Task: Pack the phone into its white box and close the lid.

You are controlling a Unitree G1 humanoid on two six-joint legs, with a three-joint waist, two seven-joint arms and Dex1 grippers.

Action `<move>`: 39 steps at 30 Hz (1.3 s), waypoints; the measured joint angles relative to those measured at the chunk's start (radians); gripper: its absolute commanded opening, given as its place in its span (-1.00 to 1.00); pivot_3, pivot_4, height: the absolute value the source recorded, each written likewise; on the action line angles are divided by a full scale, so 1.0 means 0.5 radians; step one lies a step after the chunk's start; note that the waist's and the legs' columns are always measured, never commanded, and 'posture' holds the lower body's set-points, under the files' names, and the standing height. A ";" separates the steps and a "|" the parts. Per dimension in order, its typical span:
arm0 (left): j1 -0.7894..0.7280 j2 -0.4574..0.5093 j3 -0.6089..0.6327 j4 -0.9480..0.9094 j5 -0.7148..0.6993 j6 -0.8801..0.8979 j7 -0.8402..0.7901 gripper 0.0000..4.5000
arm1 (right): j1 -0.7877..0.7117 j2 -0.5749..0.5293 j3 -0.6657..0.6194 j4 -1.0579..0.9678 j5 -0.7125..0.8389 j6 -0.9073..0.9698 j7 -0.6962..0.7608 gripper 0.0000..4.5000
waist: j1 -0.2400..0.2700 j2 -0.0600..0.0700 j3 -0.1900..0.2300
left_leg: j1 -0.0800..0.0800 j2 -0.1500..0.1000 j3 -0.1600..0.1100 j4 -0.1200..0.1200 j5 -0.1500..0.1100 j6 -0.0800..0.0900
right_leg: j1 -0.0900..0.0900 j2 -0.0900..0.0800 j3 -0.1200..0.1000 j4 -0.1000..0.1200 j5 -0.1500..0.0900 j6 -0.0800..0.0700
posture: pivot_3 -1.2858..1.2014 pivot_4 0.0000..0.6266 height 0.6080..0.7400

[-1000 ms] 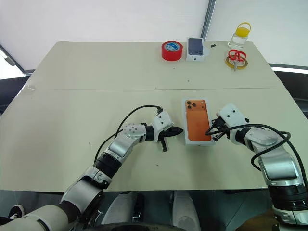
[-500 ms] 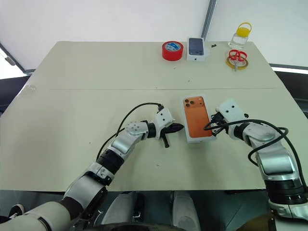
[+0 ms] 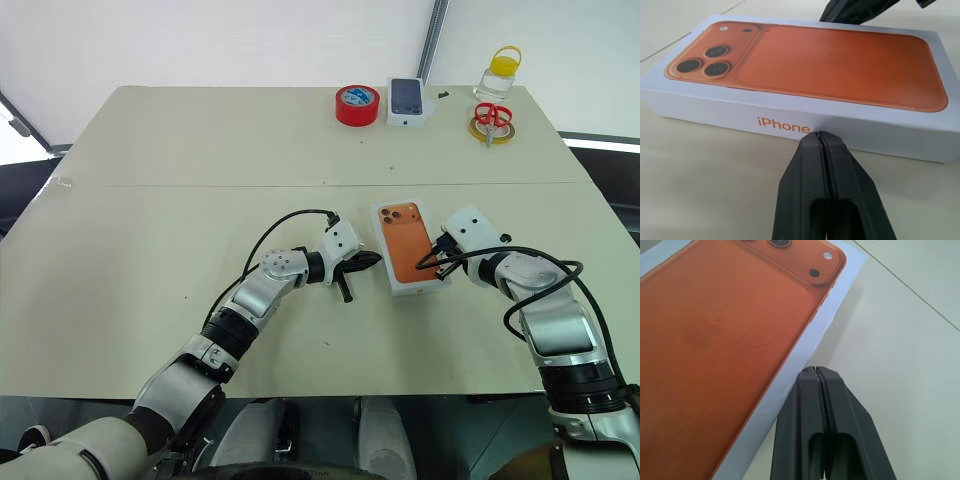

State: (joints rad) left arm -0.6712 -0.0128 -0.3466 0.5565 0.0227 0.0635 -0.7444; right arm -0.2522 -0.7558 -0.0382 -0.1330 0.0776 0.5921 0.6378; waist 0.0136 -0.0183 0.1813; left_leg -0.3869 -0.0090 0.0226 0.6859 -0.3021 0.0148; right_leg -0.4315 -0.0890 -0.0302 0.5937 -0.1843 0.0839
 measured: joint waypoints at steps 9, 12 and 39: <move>-0.002 0.013 0.021 -0.018 -0.005 -0.007 -0.005 -1.00 | 0.011 -0.022 0.024 0.015 -0.050 -0.056 0.046 -0.99 | -0.002 0.000 0.000 | 0.000 0.000 0.000 0.000 0.000 0.000 | 0.000 0.000 0.000 0.000 0.000 0.000 | 0.03 -0.52 0.98; -0.030 0.012 0.062 -0.025 -0.043 0.002 -0.005 -1.00 | -0.032 -0.022 0.024 0.089 -0.058 -0.107 0.047 -0.99 | -0.001 0.000 0.000 | 0.000 0.000 0.000 0.000 0.000 0.000 | 0.000 0.000 0.000 0.000 0.000 0.000 | 0.03 -0.52 0.98; -0.126 0.101 0.223 0.104 -0.122 -0.058 -0.131 0.54 | 0.054 0.153 -0.162 -0.066 0.390 -0.022 0.217 0.56 | -0.003 -0.007 -0.006 | 0.007 0.004 0.000 -0.003 -0.001 0.000 | 0.004 0.002 0.000 0.001 0.000 0.000 | 0.03 -0.52 0.98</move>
State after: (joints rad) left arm -0.7341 0.0377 -0.2353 0.6085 -0.0383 0.0344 -0.8100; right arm -0.2251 -0.6794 -0.1193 -0.1659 0.2728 0.5813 0.7461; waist 0.0119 -0.0220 0.1784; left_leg -0.3833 -0.0070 0.0228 0.6843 -0.3024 0.0147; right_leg -0.4295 -0.0881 -0.0303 0.5942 -0.1844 0.0838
